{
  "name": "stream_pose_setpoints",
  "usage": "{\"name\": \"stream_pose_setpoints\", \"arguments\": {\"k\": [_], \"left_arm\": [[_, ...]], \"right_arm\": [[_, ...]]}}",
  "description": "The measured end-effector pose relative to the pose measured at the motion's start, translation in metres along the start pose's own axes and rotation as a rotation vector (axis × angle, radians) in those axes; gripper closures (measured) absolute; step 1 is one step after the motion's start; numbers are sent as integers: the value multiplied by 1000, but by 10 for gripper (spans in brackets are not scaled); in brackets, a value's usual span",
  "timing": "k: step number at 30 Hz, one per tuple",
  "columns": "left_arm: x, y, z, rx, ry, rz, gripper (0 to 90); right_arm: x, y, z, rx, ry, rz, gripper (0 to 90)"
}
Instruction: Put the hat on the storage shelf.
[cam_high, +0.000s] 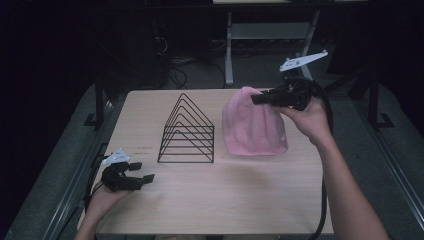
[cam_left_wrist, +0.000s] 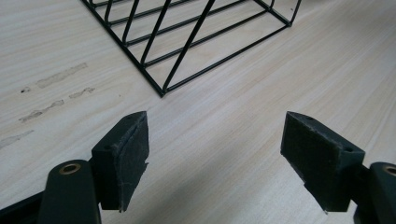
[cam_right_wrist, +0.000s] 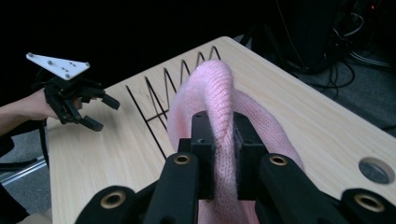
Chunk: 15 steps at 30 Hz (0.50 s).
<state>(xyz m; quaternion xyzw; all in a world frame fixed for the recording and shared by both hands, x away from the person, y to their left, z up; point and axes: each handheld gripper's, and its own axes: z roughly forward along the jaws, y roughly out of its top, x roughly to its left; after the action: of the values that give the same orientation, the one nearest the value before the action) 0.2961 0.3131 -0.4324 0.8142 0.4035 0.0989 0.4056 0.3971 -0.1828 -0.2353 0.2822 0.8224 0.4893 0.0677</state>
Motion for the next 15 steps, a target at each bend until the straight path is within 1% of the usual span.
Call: {"name": "stream_pose_setpoints", "arguments": {"k": [1,2,5,7,8,9,10,11,12,13,15], "left_arm": [[0,1,-2,-1,-3,-3,235],[0,2,-3,2,-5,4,235],[1,4,-6,-1,-13,9,236],[0,7,-8,-1,-18,8,237],[0,7,-8,-1,-18,8,237],[-1,10,-10,-4,-25,17,237],[-1,10,-10,-4,-25,17,238],[-2,14,-13,-8,-35,19,238],[-2,14,-13,-8,-35,19,238],[-3,19,-15,-10,-42,28,238],[-4,22,-17,-9,-45,34,238]], "right_arm": [[4,6,1,1,7,-13,817],[6,9,1,-1,9,-18,817],[13,18,2,1,15,-33,816],[17,24,3,3,20,-43,817],[17,24,3,3,20,-43,817],[21,30,4,0,28,-55,816],[21,30,4,0,28,-55,816],[26,37,5,3,33,-67,816],[26,37,5,3,33,-67,816],[31,43,6,2,39,-79,816],[33,46,6,1,41,-84,816]]}}
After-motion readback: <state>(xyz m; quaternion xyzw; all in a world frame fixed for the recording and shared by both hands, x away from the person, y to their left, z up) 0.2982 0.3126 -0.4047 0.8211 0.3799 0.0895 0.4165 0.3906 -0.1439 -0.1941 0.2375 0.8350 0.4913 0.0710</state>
